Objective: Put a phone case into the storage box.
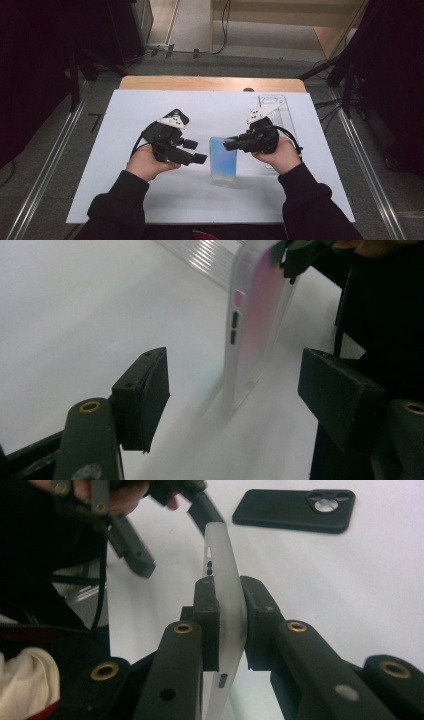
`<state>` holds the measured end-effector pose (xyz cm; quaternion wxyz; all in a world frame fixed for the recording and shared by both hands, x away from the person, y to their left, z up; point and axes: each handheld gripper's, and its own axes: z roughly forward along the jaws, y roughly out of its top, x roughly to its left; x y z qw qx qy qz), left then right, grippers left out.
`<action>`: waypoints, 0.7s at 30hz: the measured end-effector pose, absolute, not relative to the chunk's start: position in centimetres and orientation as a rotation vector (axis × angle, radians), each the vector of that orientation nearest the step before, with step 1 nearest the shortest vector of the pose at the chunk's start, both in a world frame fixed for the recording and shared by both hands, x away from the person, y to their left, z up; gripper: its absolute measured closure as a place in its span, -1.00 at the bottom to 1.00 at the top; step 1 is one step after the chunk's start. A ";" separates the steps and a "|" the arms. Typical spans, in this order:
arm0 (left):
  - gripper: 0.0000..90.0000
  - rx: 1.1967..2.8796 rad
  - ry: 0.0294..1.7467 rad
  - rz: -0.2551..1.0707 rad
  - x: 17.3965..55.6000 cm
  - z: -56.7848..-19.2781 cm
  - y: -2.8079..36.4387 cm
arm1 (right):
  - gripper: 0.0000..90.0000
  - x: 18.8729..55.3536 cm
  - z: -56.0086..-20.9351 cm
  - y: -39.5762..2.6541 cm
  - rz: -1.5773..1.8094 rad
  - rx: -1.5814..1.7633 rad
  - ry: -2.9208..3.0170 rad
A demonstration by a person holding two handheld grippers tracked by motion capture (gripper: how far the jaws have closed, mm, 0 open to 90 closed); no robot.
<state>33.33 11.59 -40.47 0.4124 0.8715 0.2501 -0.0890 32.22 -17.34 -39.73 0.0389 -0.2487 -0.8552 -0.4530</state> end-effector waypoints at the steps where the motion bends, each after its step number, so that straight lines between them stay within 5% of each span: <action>1: -0.36 2.194 0.625 -0.230 33.5 -40.4 11.5 | 0.71 32.2 -39.8 -17.3 -1.389 -0.736 -2.633; 21: -0.22 2.288 0.404 -0.209 34.1 -39.1 9.3 | 0.71 32.1 -39.9 -16.5 -1.389 -0.535 -2.694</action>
